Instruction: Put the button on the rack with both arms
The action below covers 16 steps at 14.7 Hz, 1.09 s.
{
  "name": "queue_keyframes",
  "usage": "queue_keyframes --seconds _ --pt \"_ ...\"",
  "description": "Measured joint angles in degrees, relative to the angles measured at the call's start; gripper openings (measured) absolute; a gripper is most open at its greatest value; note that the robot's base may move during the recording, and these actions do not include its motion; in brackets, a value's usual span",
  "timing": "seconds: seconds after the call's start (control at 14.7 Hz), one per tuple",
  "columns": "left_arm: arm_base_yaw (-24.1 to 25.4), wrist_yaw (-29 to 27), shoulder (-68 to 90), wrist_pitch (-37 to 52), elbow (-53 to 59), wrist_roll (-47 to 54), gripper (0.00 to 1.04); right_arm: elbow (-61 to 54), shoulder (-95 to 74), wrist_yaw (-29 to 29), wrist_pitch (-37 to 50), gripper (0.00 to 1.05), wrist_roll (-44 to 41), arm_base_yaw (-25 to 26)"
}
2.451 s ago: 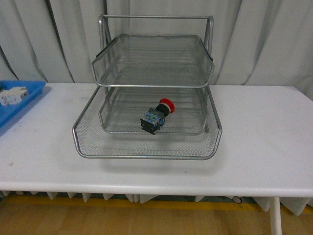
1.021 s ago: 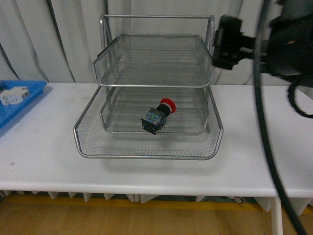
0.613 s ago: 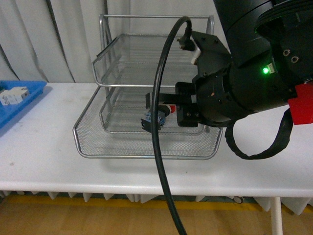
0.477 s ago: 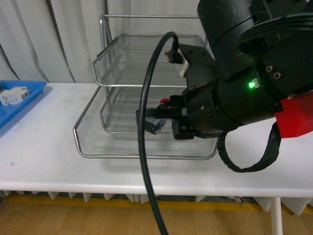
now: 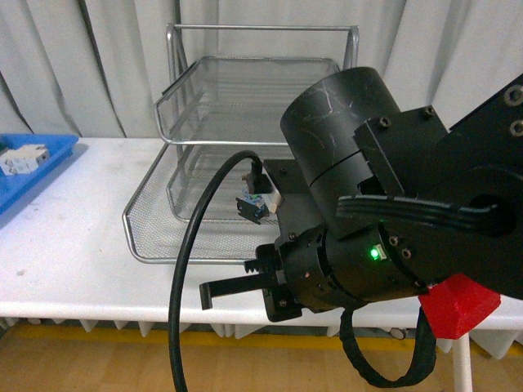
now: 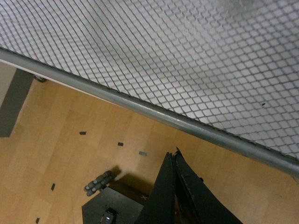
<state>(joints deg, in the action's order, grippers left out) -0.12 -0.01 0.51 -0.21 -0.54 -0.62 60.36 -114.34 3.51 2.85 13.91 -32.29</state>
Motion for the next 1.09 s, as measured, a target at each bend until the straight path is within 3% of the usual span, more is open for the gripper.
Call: queue_keyframes --seconds 1.09 --pt "0.0 0.0 0.0 -0.02 0.0 0.02 0.98 9.88 -5.77 -3.32 -2.95 0.02 -1.84 3.19"
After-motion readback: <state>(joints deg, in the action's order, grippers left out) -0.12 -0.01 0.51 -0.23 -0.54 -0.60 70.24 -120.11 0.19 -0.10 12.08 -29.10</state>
